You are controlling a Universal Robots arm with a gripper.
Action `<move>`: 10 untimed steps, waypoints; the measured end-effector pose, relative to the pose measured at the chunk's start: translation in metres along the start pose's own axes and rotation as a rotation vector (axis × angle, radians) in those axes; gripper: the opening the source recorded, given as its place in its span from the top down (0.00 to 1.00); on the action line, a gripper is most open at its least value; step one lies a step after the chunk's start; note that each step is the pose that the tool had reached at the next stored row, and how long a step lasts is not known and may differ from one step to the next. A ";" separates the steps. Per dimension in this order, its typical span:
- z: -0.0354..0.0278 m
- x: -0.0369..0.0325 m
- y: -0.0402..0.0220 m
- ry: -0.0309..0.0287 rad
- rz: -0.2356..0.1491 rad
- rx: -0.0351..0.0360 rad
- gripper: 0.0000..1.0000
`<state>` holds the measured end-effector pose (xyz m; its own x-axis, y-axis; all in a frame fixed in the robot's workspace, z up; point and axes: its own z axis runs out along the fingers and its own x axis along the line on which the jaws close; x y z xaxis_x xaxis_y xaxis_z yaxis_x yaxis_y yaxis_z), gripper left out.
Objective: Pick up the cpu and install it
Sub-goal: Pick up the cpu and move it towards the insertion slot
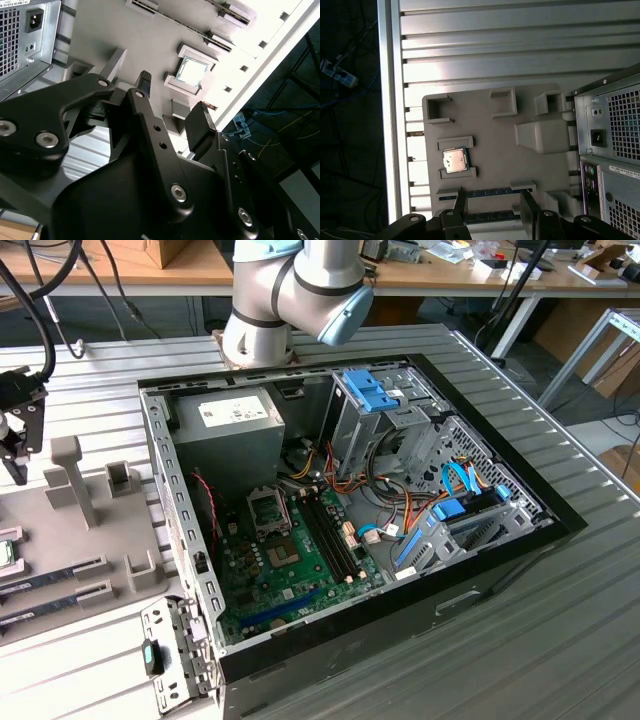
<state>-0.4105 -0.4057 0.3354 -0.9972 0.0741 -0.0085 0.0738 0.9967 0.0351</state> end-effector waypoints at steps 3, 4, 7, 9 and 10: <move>0.0001 0.0000 0.0000 0.0000 0.000 0.0000 0.46; 0.0001 0.0000 0.0000 0.0000 0.000 0.0001 0.46; 0.0011 0.0000 0.0000 0.0000 0.000 0.0000 0.46; 0.0015 0.0000 0.0000 0.0000 0.000 0.0000 0.46; 0.0018 0.0000 -0.0001 0.0001 0.000 0.0001 0.46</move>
<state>-0.4105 -0.4057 0.3336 -0.9972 0.0741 -0.0084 0.0737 0.9967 0.0350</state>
